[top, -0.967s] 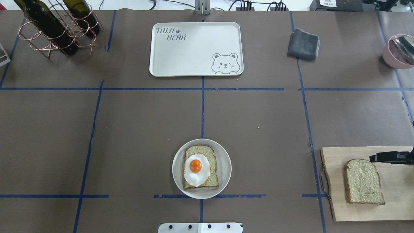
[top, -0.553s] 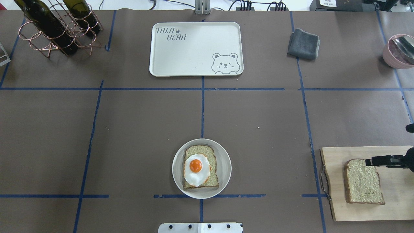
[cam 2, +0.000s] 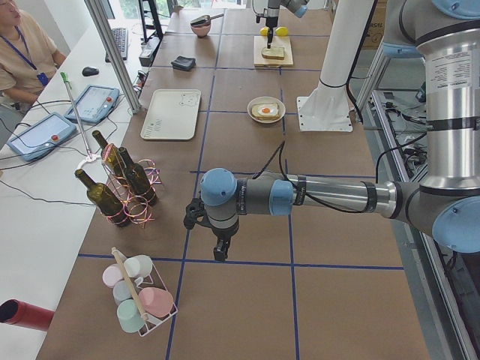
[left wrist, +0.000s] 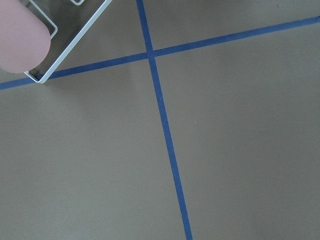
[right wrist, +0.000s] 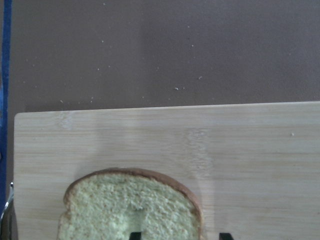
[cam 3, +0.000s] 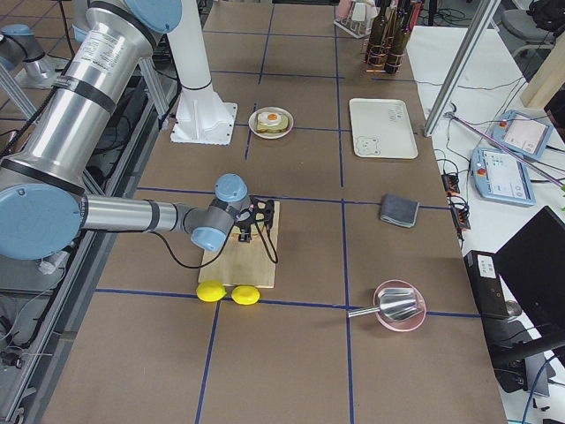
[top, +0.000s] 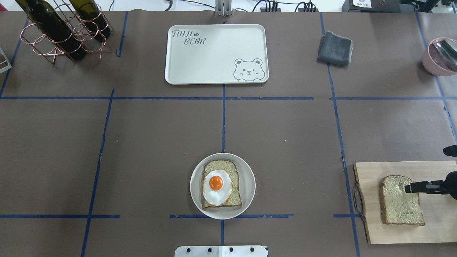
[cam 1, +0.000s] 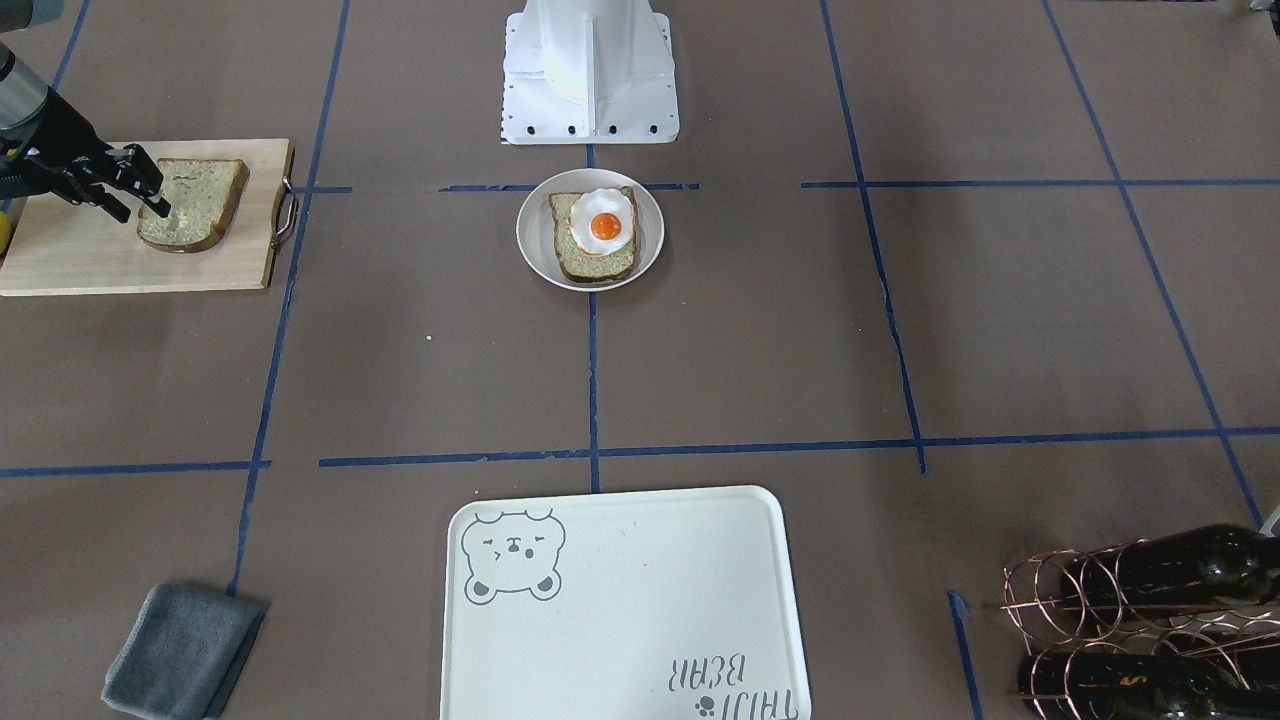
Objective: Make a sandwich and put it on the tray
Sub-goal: 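Move the right gripper down over the bread slice on the cutting board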
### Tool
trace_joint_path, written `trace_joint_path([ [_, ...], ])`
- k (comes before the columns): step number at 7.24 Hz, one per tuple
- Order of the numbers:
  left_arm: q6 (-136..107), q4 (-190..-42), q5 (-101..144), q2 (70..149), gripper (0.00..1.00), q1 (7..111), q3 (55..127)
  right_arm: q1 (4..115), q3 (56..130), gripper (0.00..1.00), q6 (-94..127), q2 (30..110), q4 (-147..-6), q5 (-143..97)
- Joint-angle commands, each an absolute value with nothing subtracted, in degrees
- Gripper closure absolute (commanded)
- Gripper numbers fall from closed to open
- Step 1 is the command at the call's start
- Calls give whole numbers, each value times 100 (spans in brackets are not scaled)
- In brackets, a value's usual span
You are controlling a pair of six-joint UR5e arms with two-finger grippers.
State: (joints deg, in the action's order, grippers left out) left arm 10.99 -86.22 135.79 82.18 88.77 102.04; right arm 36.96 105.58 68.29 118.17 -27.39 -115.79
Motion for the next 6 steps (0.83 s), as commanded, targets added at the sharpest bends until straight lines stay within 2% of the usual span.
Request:
trace_joint_path([
  [1,1099,-8622,13579,8218,0,8877,10195,3621,10556,41,6829,11821,-2742,-11584],
  [3,1099,-8622,13579,8218,0,8877,10195,3586,10556,43,6829,11821,-2733,-11602],
  [4,1099,-8622,13579,8218,0,8877,10195,3577,10556,61,6829,11821,-2733,-11602],
  [5,1099,-8622,13579,8218,0,8877,10187,3568,10556,92,6829,11821,-2733,-11602],
  [6,1099,-8622,13579,8218,0,8877,10195,3568,10556,100,6794,11821,-2733,-11602],
])
